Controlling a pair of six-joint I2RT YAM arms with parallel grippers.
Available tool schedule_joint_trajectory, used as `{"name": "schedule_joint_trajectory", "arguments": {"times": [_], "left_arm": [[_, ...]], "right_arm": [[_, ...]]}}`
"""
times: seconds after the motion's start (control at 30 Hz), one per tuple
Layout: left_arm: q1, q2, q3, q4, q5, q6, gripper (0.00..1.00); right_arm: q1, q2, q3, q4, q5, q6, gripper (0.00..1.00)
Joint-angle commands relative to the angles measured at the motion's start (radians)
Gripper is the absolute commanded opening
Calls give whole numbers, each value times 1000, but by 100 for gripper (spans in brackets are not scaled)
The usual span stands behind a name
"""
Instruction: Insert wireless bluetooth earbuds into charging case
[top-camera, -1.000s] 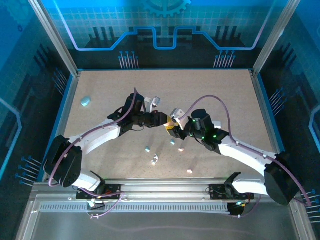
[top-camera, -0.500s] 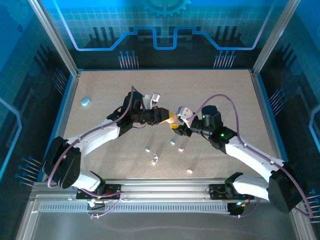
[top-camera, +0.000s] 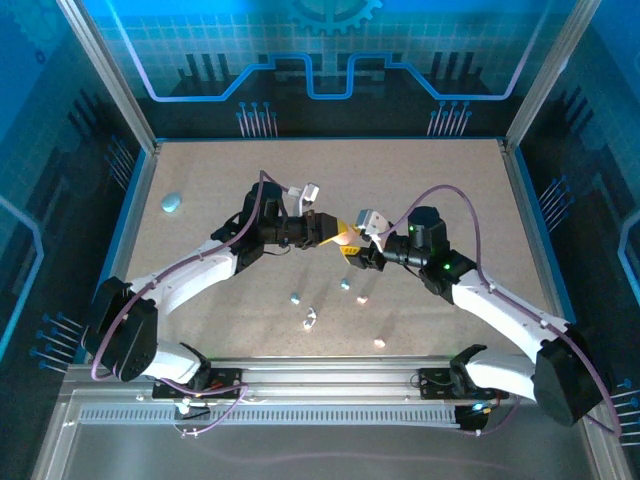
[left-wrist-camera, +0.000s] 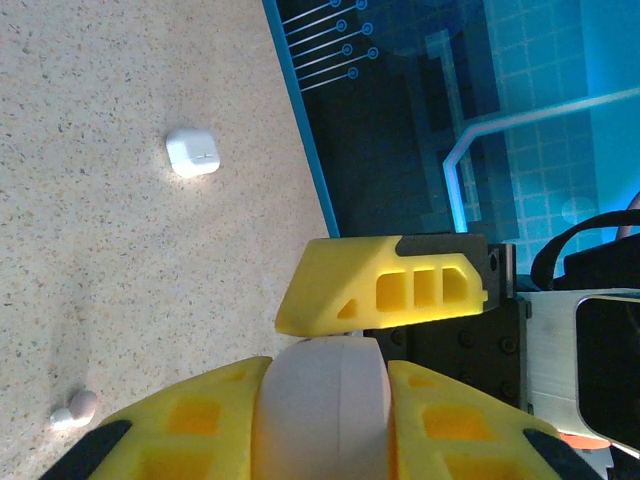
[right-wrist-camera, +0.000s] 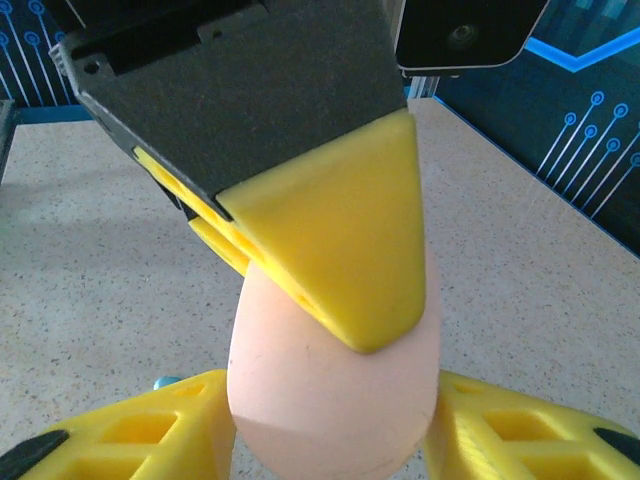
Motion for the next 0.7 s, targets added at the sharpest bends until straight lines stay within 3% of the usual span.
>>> {"name": "schedule_joint_trajectory", "arguments": {"times": [0.0,0.27,0.33,0.43,0.5,0.67], "left_arm": [[-3,-31,-3,20,18,-5,12],[-4,-39,-8,29,13,3,17],[-4,-42,-7,35,10,12,23],[-4,-53,-6,40,6,47,46],[-4,-75,2,19,-17,119,57],[-3,-138,-39,90,-30,396,62]], "right_arm": [[-12,-24,8,44,-19,12,51],[-32,-37,2,3,-46,24,36],[-47,-40,6,-17,-72,38,33],[-75,-33,33,-68,-157,73,31],[-94,-22,59,-115,-227,87,30],[-138,26,150,-243,-417,112,31]]}}
